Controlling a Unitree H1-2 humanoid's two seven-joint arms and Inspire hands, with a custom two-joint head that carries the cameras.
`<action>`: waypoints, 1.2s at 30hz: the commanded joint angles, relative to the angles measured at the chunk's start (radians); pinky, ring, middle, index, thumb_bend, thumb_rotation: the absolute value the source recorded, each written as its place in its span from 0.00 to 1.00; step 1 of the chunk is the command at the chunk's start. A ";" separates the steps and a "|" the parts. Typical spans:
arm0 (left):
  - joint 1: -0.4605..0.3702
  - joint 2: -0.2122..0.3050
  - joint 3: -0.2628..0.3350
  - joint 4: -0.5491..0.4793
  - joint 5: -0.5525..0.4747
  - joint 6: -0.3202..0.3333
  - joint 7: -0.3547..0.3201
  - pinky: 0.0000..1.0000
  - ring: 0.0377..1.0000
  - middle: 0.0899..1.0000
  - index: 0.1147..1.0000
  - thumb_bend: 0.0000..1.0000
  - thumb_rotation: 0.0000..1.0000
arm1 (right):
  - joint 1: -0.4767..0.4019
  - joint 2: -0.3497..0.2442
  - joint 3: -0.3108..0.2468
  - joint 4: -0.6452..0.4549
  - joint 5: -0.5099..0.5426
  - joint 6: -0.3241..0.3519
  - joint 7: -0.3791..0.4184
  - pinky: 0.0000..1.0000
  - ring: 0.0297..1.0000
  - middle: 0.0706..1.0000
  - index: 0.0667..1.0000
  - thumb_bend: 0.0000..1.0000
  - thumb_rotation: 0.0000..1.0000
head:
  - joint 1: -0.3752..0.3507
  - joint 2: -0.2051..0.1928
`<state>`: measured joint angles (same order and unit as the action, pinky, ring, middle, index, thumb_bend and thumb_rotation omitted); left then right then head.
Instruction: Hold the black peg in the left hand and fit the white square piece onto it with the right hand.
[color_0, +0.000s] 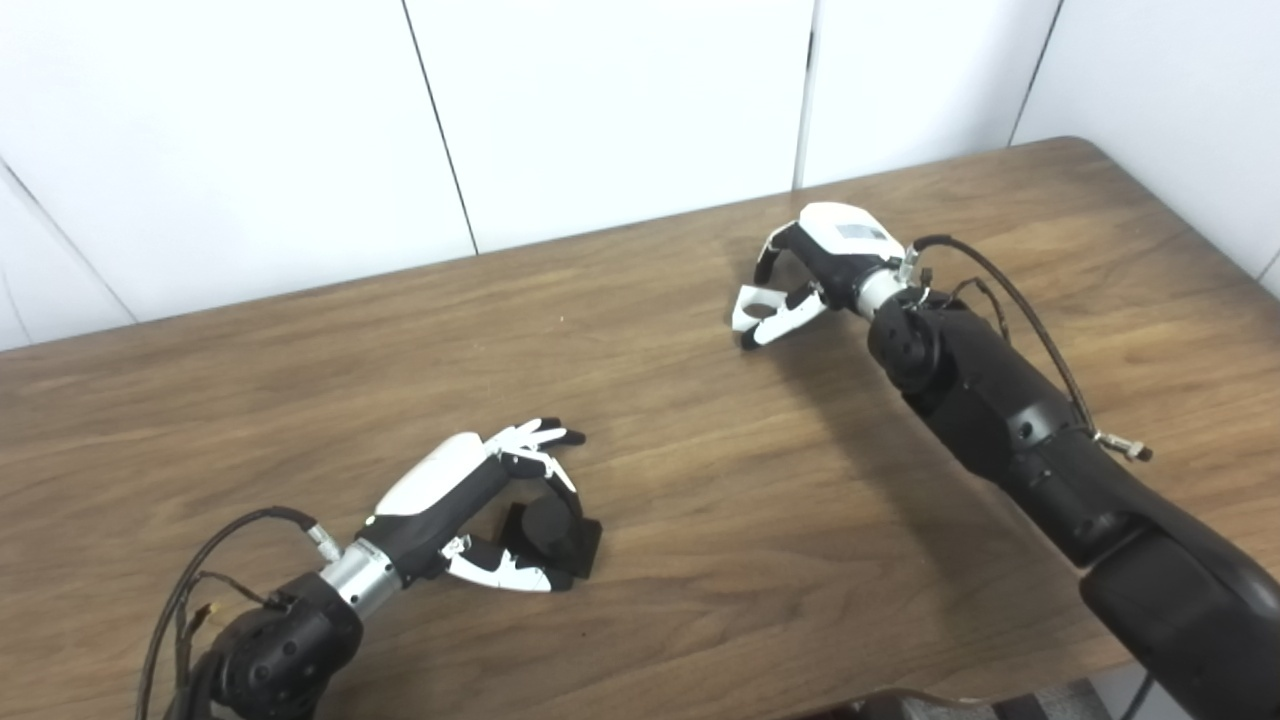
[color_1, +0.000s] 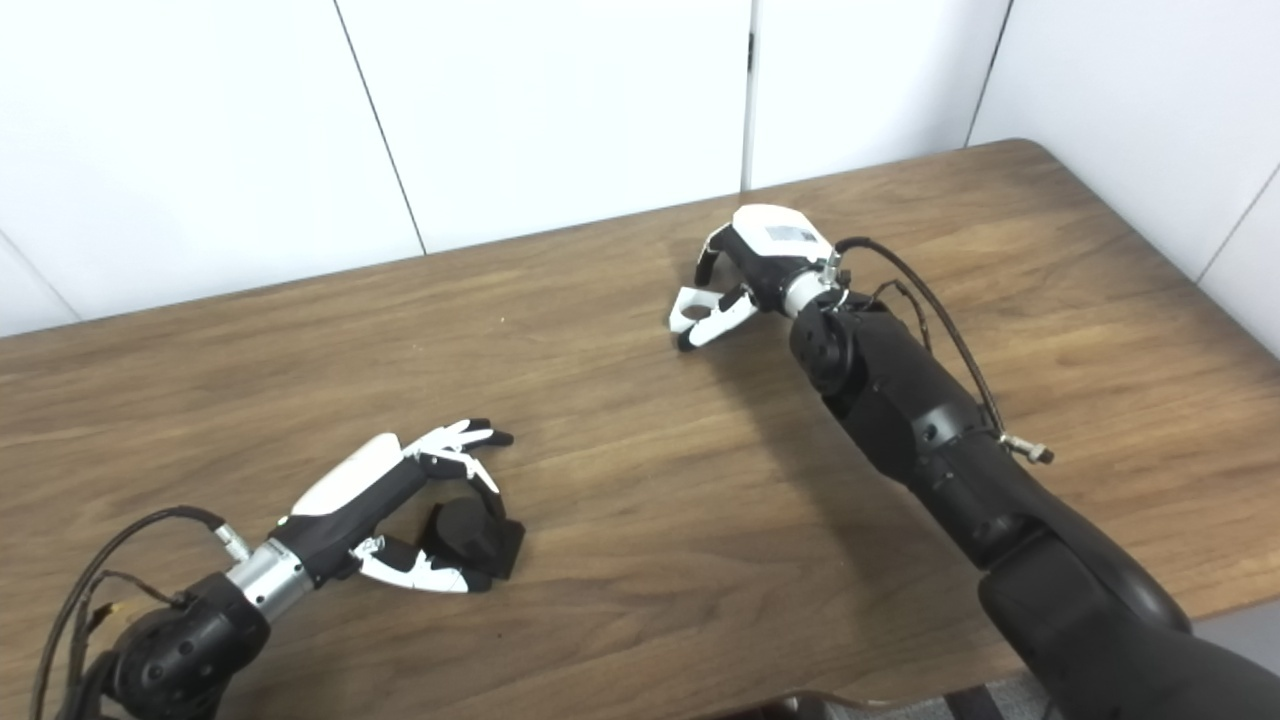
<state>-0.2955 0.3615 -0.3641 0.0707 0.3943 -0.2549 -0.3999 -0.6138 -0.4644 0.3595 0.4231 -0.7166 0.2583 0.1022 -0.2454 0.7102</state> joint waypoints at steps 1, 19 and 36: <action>-0.005 0.032 0.008 -0.015 0.017 0.001 -0.006 0.98 0.98 0.91 0.43 0.52 0.07 | 0.005 -0.026 0.008 0.043 -0.038 0.021 -0.009 0.90 0.86 0.80 0.46 0.51 0.15 | 0.001 0.001; -0.005 0.036 0.012 -0.008 0.008 -0.019 -0.007 0.96 0.97 0.91 0.43 0.52 0.07 | 0.009 -0.034 0.024 0.052 -0.032 0.027 -0.015 0.92 0.88 0.80 0.45 0.52 0.14 | 0.001 0.006; -0.010 0.034 0.011 0.002 0.012 -0.022 -0.006 0.96 0.97 0.90 0.43 0.52 0.07 | 0.072 -0.036 -0.036 -0.111 0.002 -0.039 -0.077 0.91 0.87 0.79 0.45 0.52 0.14 | 0.014 0.010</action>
<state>-0.2929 0.3657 -0.3589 0.0712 0.3917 -0.2682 -0.4015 -0.5496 -0.4775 0.3333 0.3401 -0.7094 0.2253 0.0183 -0.2316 0.7194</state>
